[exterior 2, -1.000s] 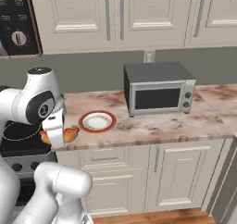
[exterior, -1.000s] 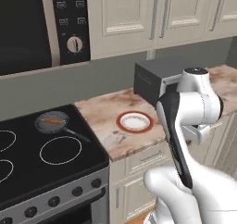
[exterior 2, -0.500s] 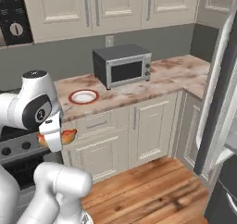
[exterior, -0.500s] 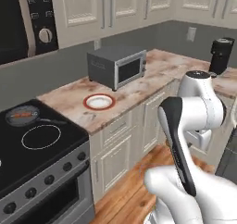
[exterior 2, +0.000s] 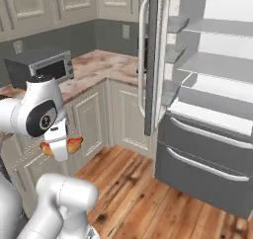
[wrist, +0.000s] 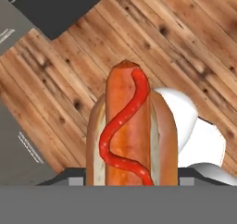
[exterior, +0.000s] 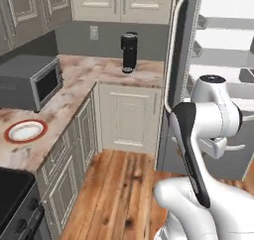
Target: Place the cold items (mango and tomato) from the fridge in one tupperware on the dining counter. Place the warm items (kebab skewer and hot dog) in the stove area in another tupperware.
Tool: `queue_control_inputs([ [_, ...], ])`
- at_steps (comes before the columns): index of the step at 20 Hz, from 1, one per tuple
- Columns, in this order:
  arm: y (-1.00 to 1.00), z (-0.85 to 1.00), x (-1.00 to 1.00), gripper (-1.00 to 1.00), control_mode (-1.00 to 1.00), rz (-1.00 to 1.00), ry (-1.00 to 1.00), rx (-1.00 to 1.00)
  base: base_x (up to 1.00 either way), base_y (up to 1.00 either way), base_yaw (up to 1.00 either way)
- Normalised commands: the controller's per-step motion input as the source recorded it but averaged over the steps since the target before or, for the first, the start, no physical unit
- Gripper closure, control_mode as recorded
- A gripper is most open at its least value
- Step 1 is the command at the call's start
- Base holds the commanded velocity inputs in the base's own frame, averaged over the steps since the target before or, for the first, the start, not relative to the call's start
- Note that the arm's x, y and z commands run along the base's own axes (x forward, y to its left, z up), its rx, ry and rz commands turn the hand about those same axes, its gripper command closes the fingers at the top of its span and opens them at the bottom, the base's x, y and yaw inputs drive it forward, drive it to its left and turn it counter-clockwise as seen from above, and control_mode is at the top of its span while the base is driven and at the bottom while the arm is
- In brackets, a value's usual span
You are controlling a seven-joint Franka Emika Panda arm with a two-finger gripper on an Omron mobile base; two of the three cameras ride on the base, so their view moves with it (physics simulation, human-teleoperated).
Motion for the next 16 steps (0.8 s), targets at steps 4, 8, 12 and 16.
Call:
queue_control_inputs([
  [4, 0.0, 0.0, 0.0, 1.0, 1.0, 0.0, 0.0, 0.0, -0.84, 0.06, -0.77],
  [8, 0.0, 0.0, 0.0, 1.0, 1.0, 0.0, 0.0, 0.0, -0.54, -0.05, -0.81],
  [12, 0.0, 0.0, 0.0, 1.0, 1.0, 0.0, 0.0, 0.0, -0.02, -0.37, -0.89],
  [16, 0.0, 0.0, 0.0, 1.0, 1.0, 0.0, 0.0, 0.0, 0.0, -0.52, -0.87],
])
